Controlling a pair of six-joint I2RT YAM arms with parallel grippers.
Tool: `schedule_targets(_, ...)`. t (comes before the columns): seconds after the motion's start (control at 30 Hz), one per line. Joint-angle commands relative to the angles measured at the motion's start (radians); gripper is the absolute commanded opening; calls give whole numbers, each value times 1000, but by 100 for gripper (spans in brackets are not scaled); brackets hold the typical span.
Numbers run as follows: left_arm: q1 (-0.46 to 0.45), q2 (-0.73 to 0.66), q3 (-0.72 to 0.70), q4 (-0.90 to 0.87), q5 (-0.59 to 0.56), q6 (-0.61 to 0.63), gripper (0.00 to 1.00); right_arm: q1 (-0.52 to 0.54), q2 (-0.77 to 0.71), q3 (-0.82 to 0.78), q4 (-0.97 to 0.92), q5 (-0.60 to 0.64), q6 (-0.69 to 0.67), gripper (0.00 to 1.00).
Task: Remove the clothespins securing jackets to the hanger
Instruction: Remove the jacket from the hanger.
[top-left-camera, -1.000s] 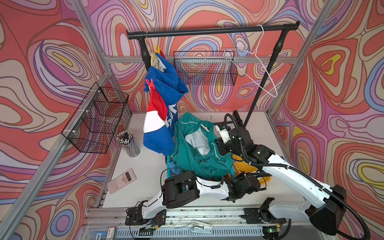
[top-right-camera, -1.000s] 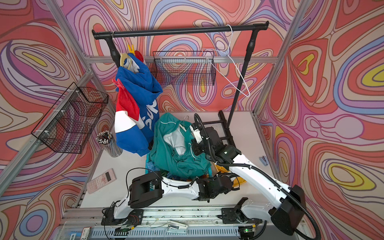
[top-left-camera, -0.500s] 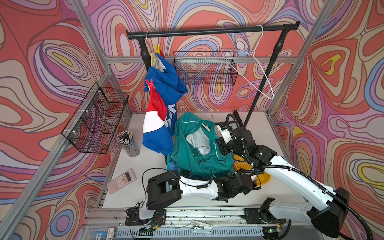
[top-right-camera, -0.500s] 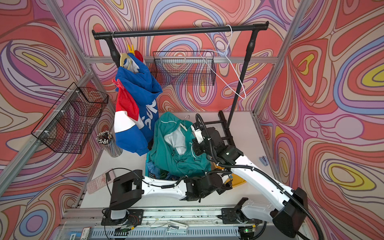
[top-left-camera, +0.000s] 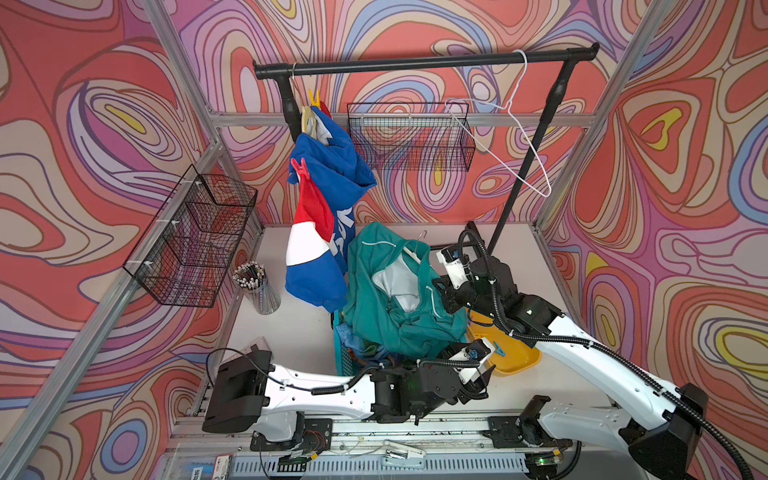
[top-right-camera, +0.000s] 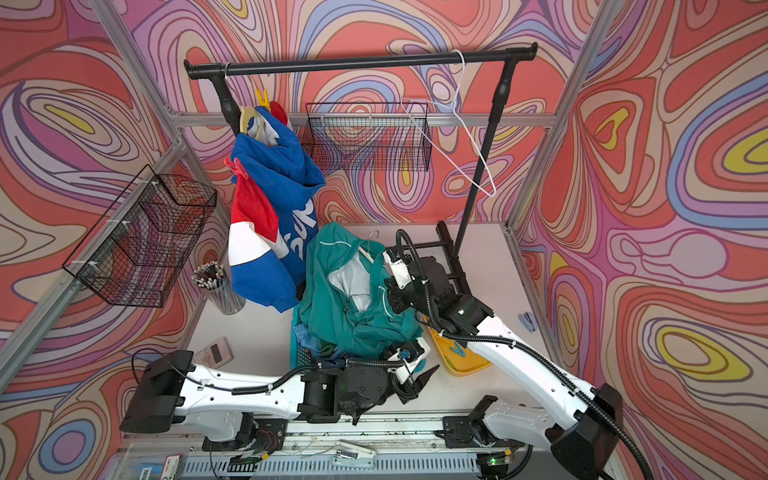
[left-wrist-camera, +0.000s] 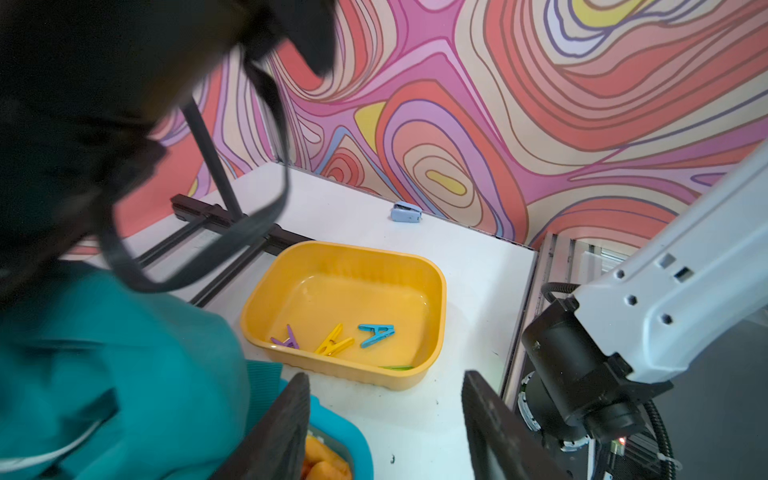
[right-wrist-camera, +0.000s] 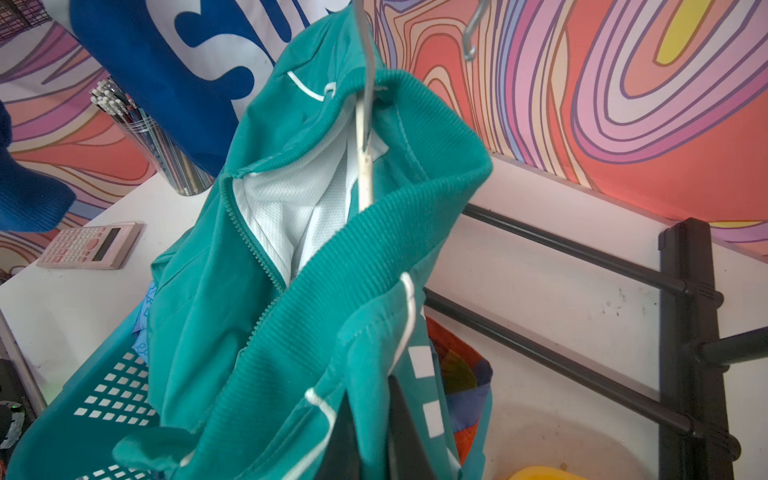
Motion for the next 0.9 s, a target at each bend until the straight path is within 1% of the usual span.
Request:
schedule_targets(0.0,-9,-97,-34,-54,-137,33,59,-7,-36,-5,89,-9,-10,0)
schedule_targets(0.13,-8,-211,-85,-48,-265,108,60,-7,-47,-23,102,-22,-12,0)
schedule_targets(0.2,-3,-260,-100,-26,-348,186,63,-7,-52,-31,105,-36,-10,0)
schedule_targets(0.23,7,-277,-96,-32,-383,207,65,-7,-54,-34,105,-42,-9,0)
schedule_targets(0.3,57,-320,-69,-109,-390,208,66,-7,-54,-43,105,-47,-5,0)
schedule_targets(0.37,139,-360,-26,-232,-337,154,66,-7,-59,-51,103,-55,-3,0)
schedule_targets(0.43,226,-392,7,-304,-244,115,66,-7,-67,-61,108,-81,4,0)
schedule_targets(0.47,266,-404,19,-317,-208,116,66,-7,-74,-69,114,-95,8,0)
schedule_targets(0.6,379,-406,83,-368,-142,132,65,-7,-101,-99,139,-119,10,0)
schedule_targets(0.7,505,-376,158,-462,28,63,64,-7,-107,-102,138,-154,8,0)
schedule_targets(0.77,589,-340,206,-509,175,22,61,-8,-105,-99,132,-175,7,0)
schedule_targets(0.8,615,-324,224,-517,219,20,59,-8,-103,-96,129,-176,7,0)
schedule_targets(0.87,639,-286,259,-525,292,35,58,-8,-105,-95,125,-180,5,0)
